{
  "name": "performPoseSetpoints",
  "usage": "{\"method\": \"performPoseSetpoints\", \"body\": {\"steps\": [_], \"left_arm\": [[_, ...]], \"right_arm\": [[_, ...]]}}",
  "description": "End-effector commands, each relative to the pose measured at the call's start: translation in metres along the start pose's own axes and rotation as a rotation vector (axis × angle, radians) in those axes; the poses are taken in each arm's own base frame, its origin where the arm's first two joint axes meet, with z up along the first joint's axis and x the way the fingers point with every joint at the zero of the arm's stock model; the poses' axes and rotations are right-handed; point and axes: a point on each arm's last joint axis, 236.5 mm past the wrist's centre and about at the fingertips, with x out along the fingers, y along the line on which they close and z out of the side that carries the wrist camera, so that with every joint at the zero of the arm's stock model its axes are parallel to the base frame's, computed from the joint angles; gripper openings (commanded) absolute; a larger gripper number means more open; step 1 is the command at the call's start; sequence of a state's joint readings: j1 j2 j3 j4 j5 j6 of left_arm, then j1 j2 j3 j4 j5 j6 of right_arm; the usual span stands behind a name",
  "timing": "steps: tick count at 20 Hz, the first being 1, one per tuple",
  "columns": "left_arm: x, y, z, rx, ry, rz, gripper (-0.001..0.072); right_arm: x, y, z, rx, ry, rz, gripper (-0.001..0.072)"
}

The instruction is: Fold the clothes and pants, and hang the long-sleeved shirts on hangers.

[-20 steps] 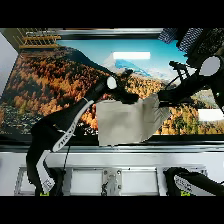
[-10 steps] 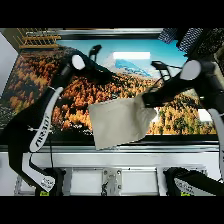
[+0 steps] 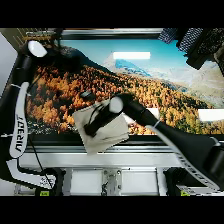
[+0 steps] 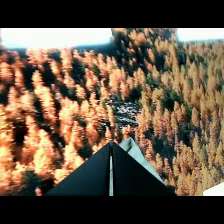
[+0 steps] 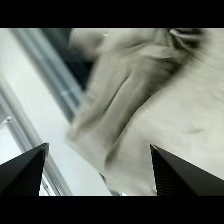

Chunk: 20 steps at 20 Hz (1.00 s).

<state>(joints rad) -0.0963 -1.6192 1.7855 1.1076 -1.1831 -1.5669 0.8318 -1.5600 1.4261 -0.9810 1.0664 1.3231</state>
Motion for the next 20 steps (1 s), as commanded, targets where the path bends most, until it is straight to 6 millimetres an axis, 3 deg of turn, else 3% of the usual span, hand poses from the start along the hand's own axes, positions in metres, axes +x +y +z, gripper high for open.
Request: {"method": "performPoseSetpoints", "body": {"steps": [1, 2, 3, 4, 5, 7, 9, 11, 13, 16, 19, 20], "left_arm": [[-0.039, 0.023, 0.008, -0.018, -0.036, 0.032, 0.0003], [-0.047, 0.026, 0.008, -0.016, -0.056, 0.038, 0.0003], [-0.054, 0.026, 0.0, -0.029, -0.092, 0.045, 0.0003], [-0.052, 0.03, -0.021, -0.051, -0.087, 0.051, 0.0003], [-0.045, 0.028, -0.047, -0.058, -0.051, 0.051, 0.0003], [-0.03, 0.023, -0.09, -0.048, 0.016, 0.045, 0.0003], [-0.016, 0.016, -0.123, -0.031, 0.065, 0.037, 0.0003], [-0.004, 0.005, -0.146, -0.011, 0.092, 0.025, 0.0003], [0.006, -0.004, -0.163, 0.011, 0.116, 0.014, 0.0003], [0.013, -0.016, -0.177, 0.039, 0.148, -0.001, 0.0003], [0.014, -0.022, -0.175, 0.044, 0.134, -0.009, 0.0003], [0.015, -0.022, -0.175, 0.041, 0.131, -0.011, 0.0003]], "right_arm": [[0.028, 0.029, 0.013, -0.118, -0.068, 0.032, 0.0709], [0.015, 0.014, 0.015, -0.112, -0.07, -0.002, 0.0709], [-0.014, -0.038, 0.01, -0.045, -0.07, -0.111, 0.0708], [-0.043, -0.1, -0.004, 0.092, -0.074, -0.202, 0.0708], [-0.062, -0.145, -0.027, 0.212, -0.06, -0.234, 0.0709], [-0.079, -0.199, -0.066, 0.376, -0.032, -0.26, 0.0708], [-0.082, -0.231, -0.091, 0.497, -0.041, -0.224, 0.0709], [-0.07, -0.24, -0.099, 0.576, -0.055, -0.128, 0.0708], [-0.047, -0.237, -0.099, 0.607, -0.046, -0.042, 0.0708], [-0.008, -0.207, -0.087, 0.582, -0.036, 0.09, 0.0707], [0.022, -0.171, -0.069, 0.54, -0.051, 0.175, 0.0692], [0.029, -0.162, -0.065, 0.521, -0.05, 0.18, 0.0557]]}}
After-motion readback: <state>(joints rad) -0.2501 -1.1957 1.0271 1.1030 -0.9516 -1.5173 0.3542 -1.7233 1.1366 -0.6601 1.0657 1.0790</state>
